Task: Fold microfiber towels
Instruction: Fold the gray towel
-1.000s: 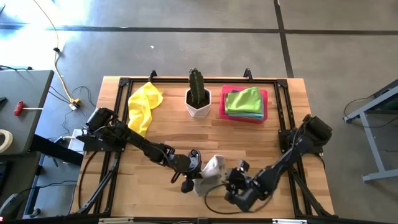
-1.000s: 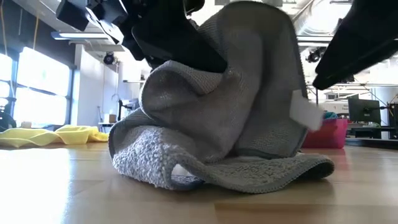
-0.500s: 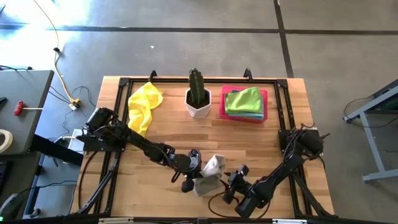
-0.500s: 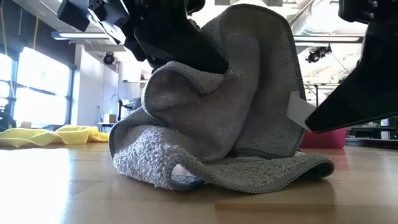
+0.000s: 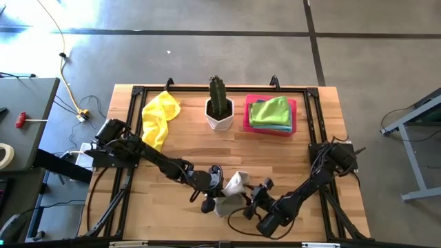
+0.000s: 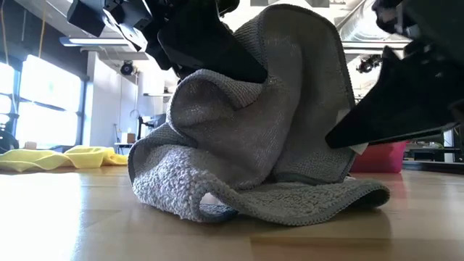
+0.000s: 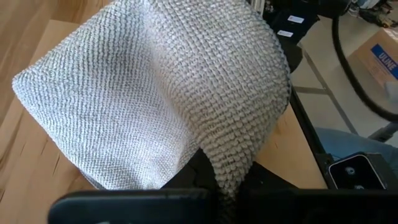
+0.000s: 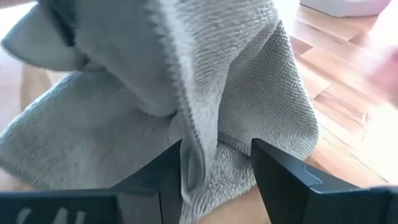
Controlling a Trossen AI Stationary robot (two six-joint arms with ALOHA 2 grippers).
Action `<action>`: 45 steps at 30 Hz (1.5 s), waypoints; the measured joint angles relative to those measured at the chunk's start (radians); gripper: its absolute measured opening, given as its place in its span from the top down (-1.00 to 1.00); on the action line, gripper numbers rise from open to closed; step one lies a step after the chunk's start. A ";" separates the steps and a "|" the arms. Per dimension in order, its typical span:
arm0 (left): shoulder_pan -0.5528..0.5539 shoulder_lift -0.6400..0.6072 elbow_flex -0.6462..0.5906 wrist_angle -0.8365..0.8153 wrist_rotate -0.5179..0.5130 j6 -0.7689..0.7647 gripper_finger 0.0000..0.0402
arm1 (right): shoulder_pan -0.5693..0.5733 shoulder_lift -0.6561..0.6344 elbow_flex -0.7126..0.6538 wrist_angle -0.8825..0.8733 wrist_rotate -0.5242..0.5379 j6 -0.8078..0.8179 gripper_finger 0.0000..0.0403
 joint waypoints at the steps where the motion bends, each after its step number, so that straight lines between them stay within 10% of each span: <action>1: 0.000 0.000 0.000 0.000 0.000 0.000 1.00 | -0.005 0.000 -0.011 0.025 0.000 0.000 0.16; 10: 0.000 0.000 0.000 0.029 0.000 0.017 0.99 | -0.011 0.000 -0.137 0.299 0.028 -0.021 0.25; 18: -0.003 0.000 0.000 0.026 0.000 0.018 0.99 | -0.005 0.000 -0.140 0.424 0.003 -0.193 0.93; 31: -0.077 0.000 0.000 -0.137 0.203 0.057 0.99 | -0.011 -0.170 0.061 0.142 -0.548 -0.208 0.99; 39: -0.110 0.000 0.000 -0.163 0.062 0.261 0.70 | -0.058 -0.207 0.250 -0.086 -0.877 -0.120 1.00; 45: -0.101 0.000 0.000 -0.190 -0.288 0.422 0.36 | -0.107 -0.207 0.304 -0.215 -0.952 -0.092 1.00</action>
